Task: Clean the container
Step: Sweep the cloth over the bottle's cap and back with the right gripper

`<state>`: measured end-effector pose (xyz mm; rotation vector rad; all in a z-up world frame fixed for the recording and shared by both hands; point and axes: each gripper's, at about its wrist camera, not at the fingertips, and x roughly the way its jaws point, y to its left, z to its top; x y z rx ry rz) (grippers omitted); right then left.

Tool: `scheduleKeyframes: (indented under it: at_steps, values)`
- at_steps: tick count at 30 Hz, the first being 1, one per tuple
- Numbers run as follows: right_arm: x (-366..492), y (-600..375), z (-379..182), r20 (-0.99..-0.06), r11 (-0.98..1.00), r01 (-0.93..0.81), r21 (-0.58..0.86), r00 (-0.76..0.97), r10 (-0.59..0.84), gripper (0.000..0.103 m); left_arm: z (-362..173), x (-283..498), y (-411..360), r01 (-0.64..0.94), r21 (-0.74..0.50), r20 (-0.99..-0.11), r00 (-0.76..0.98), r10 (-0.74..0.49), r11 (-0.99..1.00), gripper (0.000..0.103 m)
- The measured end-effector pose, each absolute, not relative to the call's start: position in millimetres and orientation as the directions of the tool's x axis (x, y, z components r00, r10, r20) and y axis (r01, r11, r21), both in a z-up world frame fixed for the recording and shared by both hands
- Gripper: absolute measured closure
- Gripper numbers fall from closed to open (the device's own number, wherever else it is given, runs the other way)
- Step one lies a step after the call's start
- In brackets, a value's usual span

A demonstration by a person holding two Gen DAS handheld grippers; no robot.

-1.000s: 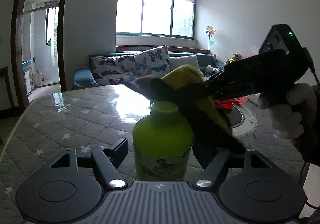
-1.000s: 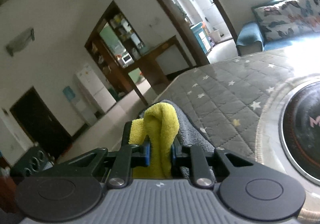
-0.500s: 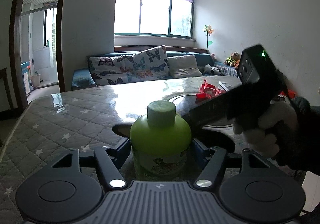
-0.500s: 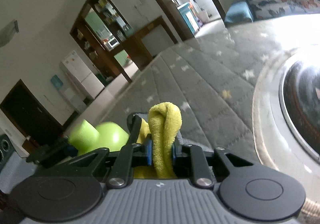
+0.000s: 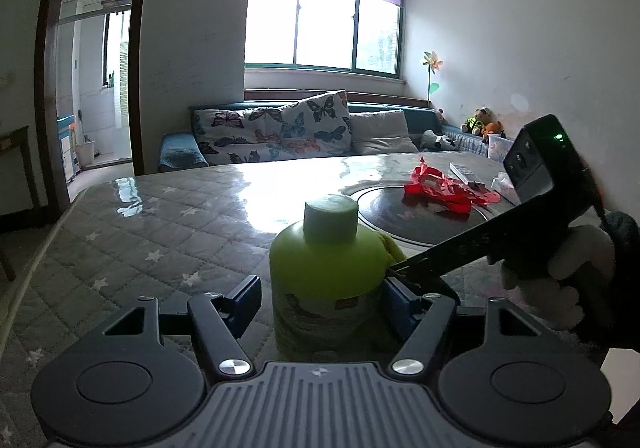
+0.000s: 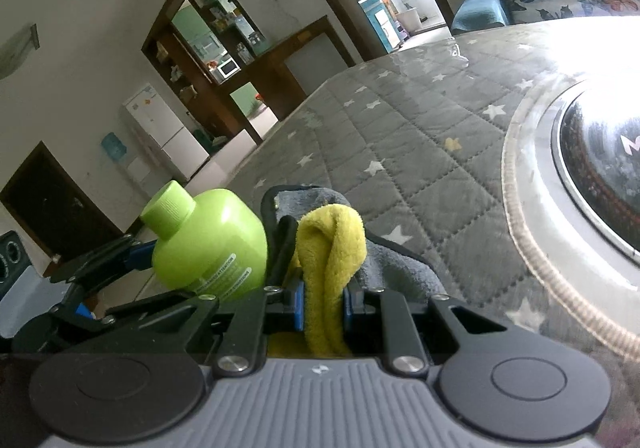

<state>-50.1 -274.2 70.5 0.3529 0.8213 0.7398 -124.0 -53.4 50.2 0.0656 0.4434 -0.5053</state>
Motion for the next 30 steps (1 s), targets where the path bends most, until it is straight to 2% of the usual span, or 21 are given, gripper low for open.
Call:
scheduleKeyframes:
  at_steps: [7, 30]
  values:
    - [-59.3, -284.6, 102.7, -0.425, 0.645, -0.49, 0.586, 0.492, 0.76, 0.085, 48.2, -120.3, -56.0, 0.489, -0.049, -0.43, 0.777, -0.46, 0.871, 0.034]
    - [-19.5, -255.6, 71.8, -0.544, 0.688, -0.48, 0.544, 0.423, 0.725, 0.085, 46.5, -123.4, -54.3, 0.495, -0.056, -0.425, 0.774, -0.47, 0.867, 0.033]
